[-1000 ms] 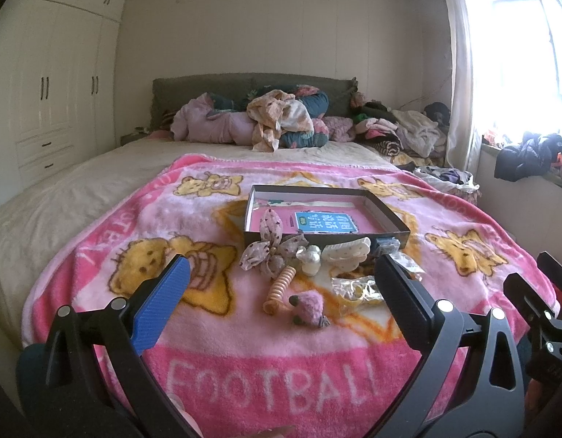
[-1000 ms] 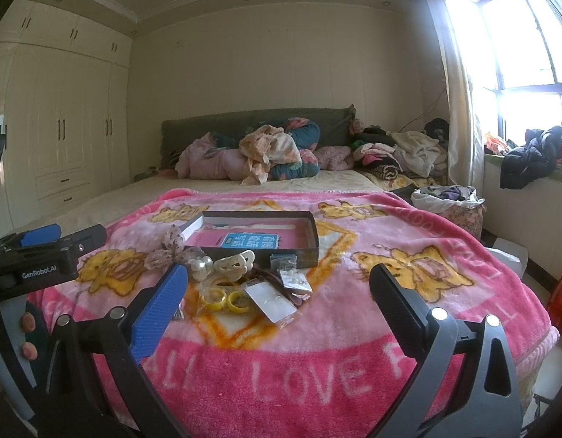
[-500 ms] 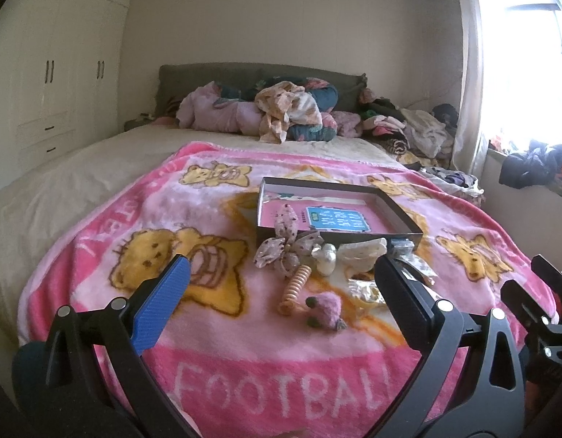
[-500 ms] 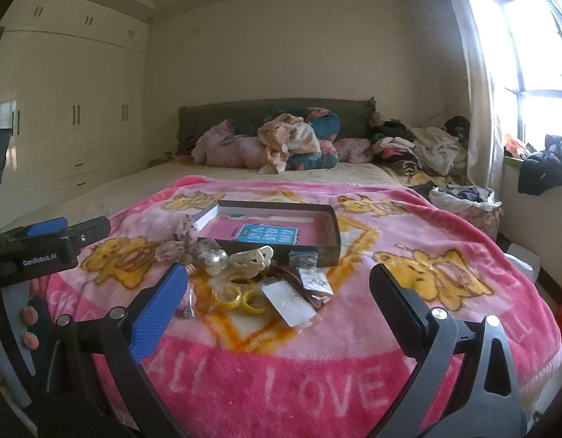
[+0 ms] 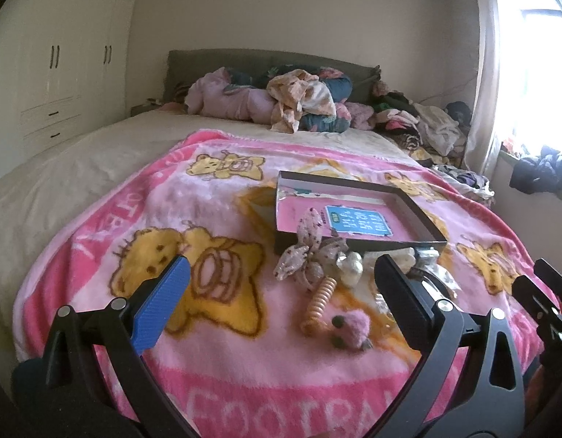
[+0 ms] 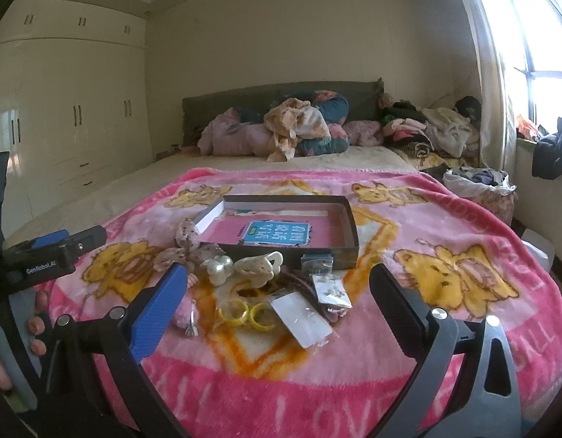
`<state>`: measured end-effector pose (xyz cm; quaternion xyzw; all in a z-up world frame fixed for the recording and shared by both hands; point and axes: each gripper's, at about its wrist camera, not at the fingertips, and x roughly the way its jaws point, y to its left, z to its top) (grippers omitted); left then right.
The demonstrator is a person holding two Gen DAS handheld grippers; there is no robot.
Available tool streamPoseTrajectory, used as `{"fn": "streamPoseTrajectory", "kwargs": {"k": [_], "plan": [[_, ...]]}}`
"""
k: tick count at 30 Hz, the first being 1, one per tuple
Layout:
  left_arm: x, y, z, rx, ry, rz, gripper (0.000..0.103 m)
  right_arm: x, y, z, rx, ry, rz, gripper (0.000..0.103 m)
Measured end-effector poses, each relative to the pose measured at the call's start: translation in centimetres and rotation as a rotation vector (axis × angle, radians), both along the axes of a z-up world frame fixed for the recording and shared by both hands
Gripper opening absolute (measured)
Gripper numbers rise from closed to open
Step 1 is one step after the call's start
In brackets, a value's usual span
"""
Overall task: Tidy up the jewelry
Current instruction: 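Grasp the sheer polka-dot bow with the left tool while the right tool grasps the bagged earring card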
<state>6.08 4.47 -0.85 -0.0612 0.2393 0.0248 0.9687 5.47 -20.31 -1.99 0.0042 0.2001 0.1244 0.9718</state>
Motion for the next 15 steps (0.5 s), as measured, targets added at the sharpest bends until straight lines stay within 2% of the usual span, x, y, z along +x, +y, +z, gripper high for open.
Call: {"fn": "streamPoseTrajectory", "kwargs": {"k": [13,15], "plan": [[5.6,0.2,-1.2,-0.022,0.048,-0.016,0.093,5.4,-1.7,-2.1,0.003,0.098,-0.046,0.096],[6.7,0.2,-1.6,-0.017,0.063,-0.016,0.093,6.4,-2.1,-2.6,0.003,0.122,-0.055,0.09]]}}
